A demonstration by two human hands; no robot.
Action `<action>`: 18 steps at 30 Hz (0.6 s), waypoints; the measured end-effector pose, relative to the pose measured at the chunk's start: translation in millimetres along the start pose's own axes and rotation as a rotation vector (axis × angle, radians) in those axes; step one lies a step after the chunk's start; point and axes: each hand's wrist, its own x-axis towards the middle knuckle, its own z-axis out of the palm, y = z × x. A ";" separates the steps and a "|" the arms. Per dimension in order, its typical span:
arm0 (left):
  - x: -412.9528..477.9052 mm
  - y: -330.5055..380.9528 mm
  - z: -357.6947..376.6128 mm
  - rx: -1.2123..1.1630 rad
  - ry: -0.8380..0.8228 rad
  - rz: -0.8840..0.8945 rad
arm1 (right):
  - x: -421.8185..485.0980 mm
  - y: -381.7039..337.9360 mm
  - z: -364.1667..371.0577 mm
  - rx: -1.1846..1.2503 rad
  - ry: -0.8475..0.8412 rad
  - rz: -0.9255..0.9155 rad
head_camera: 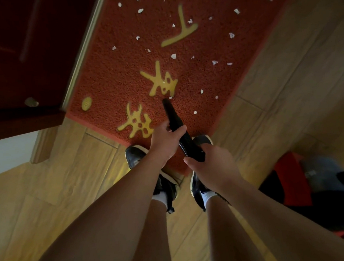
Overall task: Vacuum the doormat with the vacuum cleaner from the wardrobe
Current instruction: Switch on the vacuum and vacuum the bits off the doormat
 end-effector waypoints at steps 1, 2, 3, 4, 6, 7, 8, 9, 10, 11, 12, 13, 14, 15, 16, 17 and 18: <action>0.6 1.0 1.9 0.000 0.000 -0.001 | 0.2 1.2 -1.4 0.001 0.004 0.006; 0.6 2.6 3.8 -0.001 0.000 -0.001 | 0.2 2.5 -3.0 0.001 0.008 0.011; 0.7 4.1 5.4 0.001 -0.002 -0.003 | 0.3 3.3 -4.7 0.001 0.011 0.014; 1.0 5.7 6.8 0.000 -0.004 -0.001 | 0.5 3.8 -6.2 0.000 0.013 0.015; 1.8 9.8 8.4 0.002 -0.003 0.004 | 0.9 3.7 -9.6 0.005 0.018 0.019; 1.9 12.2 8.7 0.009 -0.006 0.003 | 1.4 3.3 -11.1 0.009 0.021 0.020; 2.4 14.5 9.4 0.016 -0.011 0.003 | 2.3 3.1 -12.1 0.011 0.024 0.020; 3.5 15.9 9.7 0.023 -0.016 0.003 | 3.4 2.7 -12.9 0.012 0.027 0.019; 4.7 17.2 10.1 0.025 -0.019 0.007 | 4.6 2.3 -13.4 0.013 0.030 0.019; 5.5 18.7 10.1 0.027 -0.020 0.010 | 5.8 1.6 -13.8 0.014 0.033 0.018; 6.1 20.2 9.8 0.027 -0.021 0.015 | 6.6 0.6 -14.2 0.015 0.039 0.016; 6.9 21.8 8.9 0.027 -0.019 0.018 | 7.5 -0.9 -14.6 0.019 0.043 0.014; 7.9 22.8 7.7 0.023 -0.017 0.018 | 8.3 -2.7 -14.7 0.026 0.045 0.013; 9.0 23.9 6.1 0.018 -0.015 0.018 | 9.0 -5.0 -15.2 0.039 0.045 0.015; 10.8 24.9 4.4 0.014 -0.010 0.019 | 10.0 -7.3 -15.2 0.053 0.043 0.020; 12.3 26.2 2.3 0.016 -0.005 0.021 | 11.4 -9.6 -14.9 0.061 0.043 0.025; 14.4 27.4 0.0 0.022 0.001 0.024 | 13.2 -11.8 -14.2 0.064 0.049 0.027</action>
